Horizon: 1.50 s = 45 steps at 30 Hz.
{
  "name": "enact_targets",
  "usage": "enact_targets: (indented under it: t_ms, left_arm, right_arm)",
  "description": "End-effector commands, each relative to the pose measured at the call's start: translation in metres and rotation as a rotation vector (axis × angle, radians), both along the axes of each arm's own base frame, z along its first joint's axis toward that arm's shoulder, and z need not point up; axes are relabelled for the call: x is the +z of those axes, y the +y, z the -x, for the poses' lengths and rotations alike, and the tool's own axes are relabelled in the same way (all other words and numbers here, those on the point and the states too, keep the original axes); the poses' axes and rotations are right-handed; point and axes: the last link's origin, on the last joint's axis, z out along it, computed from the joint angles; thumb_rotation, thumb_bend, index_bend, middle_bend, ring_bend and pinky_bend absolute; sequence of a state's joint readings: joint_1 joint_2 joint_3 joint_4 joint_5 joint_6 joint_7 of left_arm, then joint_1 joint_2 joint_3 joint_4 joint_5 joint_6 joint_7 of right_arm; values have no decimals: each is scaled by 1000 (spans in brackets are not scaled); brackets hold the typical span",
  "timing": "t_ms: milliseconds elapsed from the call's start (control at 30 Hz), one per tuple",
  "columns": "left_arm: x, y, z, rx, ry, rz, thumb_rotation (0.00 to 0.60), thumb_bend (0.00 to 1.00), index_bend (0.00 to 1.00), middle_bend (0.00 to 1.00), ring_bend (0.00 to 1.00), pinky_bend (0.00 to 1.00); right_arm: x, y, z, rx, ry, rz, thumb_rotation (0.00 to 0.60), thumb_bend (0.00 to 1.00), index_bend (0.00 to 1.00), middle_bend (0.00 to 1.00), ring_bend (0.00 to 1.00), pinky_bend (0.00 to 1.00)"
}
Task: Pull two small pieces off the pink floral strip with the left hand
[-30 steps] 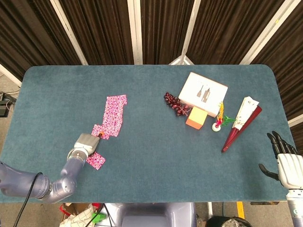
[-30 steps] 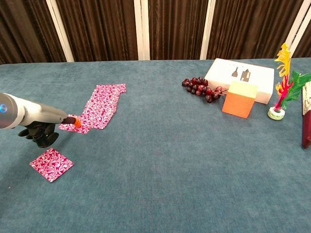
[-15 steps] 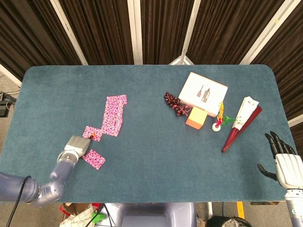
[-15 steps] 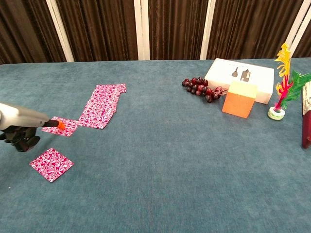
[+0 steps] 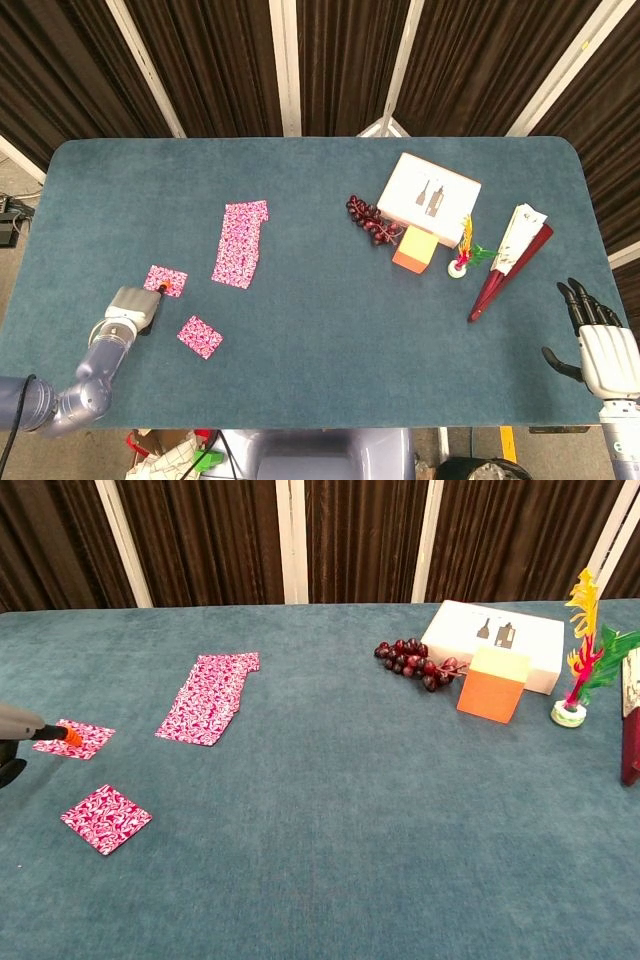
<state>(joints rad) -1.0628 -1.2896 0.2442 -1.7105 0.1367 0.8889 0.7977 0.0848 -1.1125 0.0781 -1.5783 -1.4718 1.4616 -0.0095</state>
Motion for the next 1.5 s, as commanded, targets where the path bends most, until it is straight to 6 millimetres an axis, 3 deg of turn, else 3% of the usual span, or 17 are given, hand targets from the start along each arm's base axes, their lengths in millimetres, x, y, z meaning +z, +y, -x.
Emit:
enact_targets:
  t_ms: [33, 233, 567, 633, 700, 800, 900, 1067, 1267, 1500]
  left_arm:
    - [5, 2, 7, 16, -1, -16, 600, 989, 0, 851, 768, 734]
    - [11, 8, 1, -24, -25, -40, 600, 989, 0, 839, 767, 734]
    - [33, 0, -36, -130, -184, -88, 600, 970, 0, 751, 726, 747]
    - [43, -5, -42, -140, -211, -107, 600, 936, 0, 727, 699, 744]
    - [53, -11, -45, -151, -232, -130, 600, 827, 0, 653, 625, 716]
    - [72, -32, -45, -150, -305, -187, 600, 633, 0, 481, 489, 614]
    - [94, -80, -25, -177, -384, -311, 600, 508, 0, 303, 344, 470]
    - [100, -119, -4, -286, -483, -438, 600, 445, 0, 121, 154, 295]
    - [106, -152, 18, -395, -509, -618, 600, 437, 0, 41, 9, 194]
    - [111, -171, 31, -431, -484, -682, 600, 436, 0, 40, 5, 186]
  right_arm:
    - [0, 0, 0, 1, -1, 0, 600, 247, 0, 74, 177, 241]
    - [-2, -1, 1, -5, 4, -10, 600, 247, 0, 74, 177, 241]
    - [-4, -1, 0, -1, 8, -14, 600, 247, 0, 74, 177, 241]
    - [-3, -1, 0, -2, 8, -11, 600, 247, 0, 74, 177, 241]
    - [-3, -1, 0, -2, 5, -10, 600, 247, 0, 74, 177, 241]
    - [-2, -1, 0, -4, 3, -7, 600, 247, 0, 74, 177, 241]
    - [-2, 0, 0, -2, 3, -8, 600, 247, 0, 74, 177, 241]
    - [-4, -1, -1, 5, 4, -12, 600, 247, 0, 74, 177, 241]
    - [-5, -1, -2, 16, 8, -13, 600, 247, 0, 74, 178, 241]
    - [-3, -2, -2, 21, 5, -12, 600, 247, 0, 74, 177, 241]
